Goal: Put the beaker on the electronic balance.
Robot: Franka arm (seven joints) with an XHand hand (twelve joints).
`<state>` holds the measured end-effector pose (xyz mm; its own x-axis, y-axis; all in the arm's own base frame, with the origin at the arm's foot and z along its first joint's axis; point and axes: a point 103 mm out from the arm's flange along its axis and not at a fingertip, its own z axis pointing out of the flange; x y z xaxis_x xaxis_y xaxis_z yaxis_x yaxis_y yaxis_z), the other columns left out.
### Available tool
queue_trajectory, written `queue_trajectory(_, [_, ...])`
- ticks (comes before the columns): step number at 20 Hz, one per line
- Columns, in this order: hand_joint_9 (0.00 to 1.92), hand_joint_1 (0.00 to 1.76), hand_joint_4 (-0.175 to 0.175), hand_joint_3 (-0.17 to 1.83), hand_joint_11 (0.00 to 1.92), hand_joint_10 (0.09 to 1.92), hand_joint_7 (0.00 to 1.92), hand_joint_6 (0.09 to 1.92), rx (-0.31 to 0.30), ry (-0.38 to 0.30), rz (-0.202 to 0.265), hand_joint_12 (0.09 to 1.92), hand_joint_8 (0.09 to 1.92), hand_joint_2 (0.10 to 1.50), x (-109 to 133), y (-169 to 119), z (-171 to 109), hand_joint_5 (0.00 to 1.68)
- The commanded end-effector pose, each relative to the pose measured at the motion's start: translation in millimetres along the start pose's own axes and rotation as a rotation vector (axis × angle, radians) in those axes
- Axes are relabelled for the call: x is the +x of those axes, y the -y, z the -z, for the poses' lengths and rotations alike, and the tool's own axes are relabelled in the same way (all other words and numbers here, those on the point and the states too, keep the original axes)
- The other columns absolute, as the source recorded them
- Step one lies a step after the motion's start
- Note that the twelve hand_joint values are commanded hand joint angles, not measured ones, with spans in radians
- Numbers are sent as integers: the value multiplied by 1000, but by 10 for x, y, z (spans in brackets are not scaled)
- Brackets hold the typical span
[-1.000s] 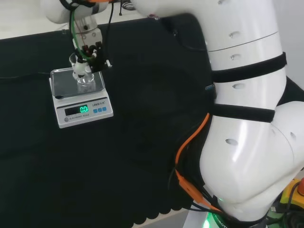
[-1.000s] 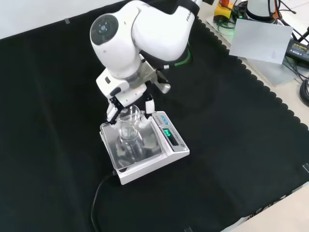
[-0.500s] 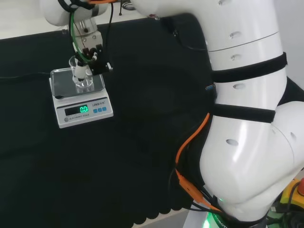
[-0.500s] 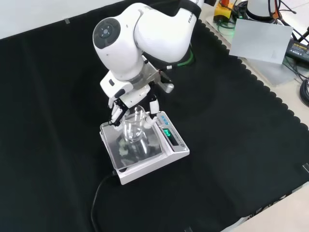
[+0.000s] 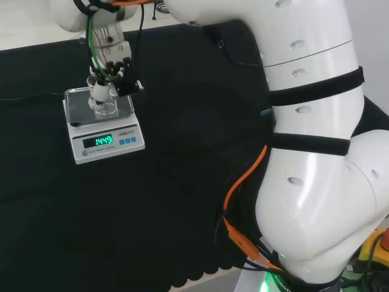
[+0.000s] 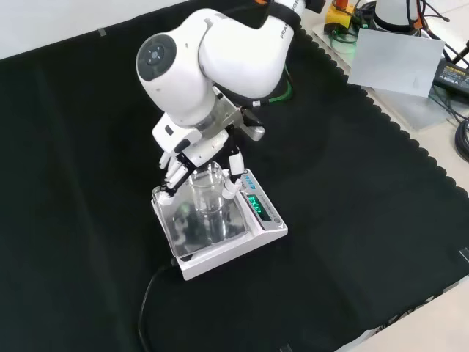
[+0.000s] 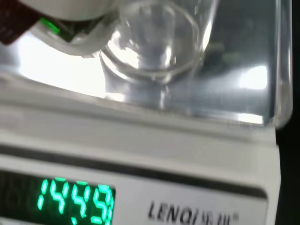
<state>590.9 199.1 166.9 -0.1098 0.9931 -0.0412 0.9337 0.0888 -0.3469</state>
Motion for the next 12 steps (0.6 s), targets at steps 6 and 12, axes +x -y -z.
queue_trajectory(6, [503,817,-10,522,314,863,192,87,22,31,-12,1415,771,488,-137,76,66,181])
queue_trajectory(12, [425,790,4,479,261,879,108,87,25,66,-101,1434,750,492,213,44,307,139])
